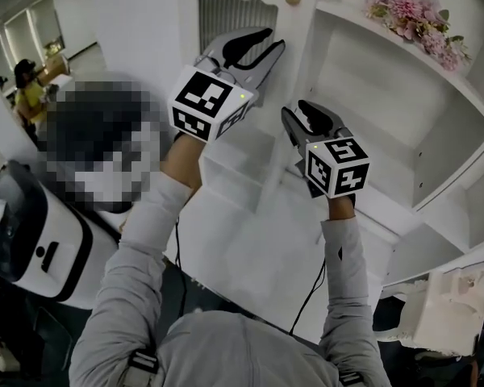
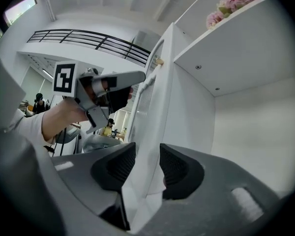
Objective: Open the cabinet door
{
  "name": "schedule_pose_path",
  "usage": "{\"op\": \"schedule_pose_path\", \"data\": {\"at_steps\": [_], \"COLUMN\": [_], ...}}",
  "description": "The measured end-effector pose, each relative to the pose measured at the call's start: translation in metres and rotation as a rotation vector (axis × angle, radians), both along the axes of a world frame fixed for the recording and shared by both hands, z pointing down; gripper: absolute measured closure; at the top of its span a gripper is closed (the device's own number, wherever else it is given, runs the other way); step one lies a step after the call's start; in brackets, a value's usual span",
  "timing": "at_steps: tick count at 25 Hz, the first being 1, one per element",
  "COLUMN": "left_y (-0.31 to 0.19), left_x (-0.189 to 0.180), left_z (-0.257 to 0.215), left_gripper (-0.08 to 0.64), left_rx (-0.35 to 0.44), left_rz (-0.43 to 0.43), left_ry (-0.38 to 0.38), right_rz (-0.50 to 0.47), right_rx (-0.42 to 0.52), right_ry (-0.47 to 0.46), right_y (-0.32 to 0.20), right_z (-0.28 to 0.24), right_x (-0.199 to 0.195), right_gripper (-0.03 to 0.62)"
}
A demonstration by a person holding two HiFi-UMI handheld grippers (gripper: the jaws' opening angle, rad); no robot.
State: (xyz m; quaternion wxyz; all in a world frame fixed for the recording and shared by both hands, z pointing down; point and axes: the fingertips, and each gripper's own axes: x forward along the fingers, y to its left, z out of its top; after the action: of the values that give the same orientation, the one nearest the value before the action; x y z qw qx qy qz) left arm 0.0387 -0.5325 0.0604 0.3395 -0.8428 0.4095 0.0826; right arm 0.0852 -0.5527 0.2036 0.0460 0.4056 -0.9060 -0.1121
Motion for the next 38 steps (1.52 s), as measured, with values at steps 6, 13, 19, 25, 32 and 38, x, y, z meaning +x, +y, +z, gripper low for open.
{"op": "schedule_pose_path", "data": {"at_steps": [6,13,19,25,32,38], "left_y": [-0.009,-0.017,-0.019,-0.015,-0.005,0.002], "left_x": [0.012,0.016,0.019,0.017,0.013,0.010], "left_z": [-0.047,-0.064,-0.073,-0.075,-0.075,-0.075], "left_gripper": [0.405,0.400,0.463,0.466,0.468,0.468], "left_rx": [0.087,0.082,0.077,0.089,0.102,0.086], "left_rz": [0.000,0.003,0.016,0.014,0.017,0.049], "left_ry": [0.005,0.068,0.119,0.123,0.107,0.096], "right_rz": [0.024,0.020,0.020,0.015,0.008,-0.014], "right_rx": [0.011,0.018,0.009,0.012,-0.013,-0.069], "right_ry": [-0.010,0.010,0.015,0.021,0.027,-0.062], "right_y": [-0.010,-0.010,-0.009,-0.007,-0.014,-0.015], "right_z": [-0.007,-0.011,-0.008,-0.011,-0.004,-0.005], "right_x": [0.005,0.005,0.005,-0.004,-0.018,-0.020], "right_gripper": [0.420,0.407,0.407,0.407,0.407,0.487]}}
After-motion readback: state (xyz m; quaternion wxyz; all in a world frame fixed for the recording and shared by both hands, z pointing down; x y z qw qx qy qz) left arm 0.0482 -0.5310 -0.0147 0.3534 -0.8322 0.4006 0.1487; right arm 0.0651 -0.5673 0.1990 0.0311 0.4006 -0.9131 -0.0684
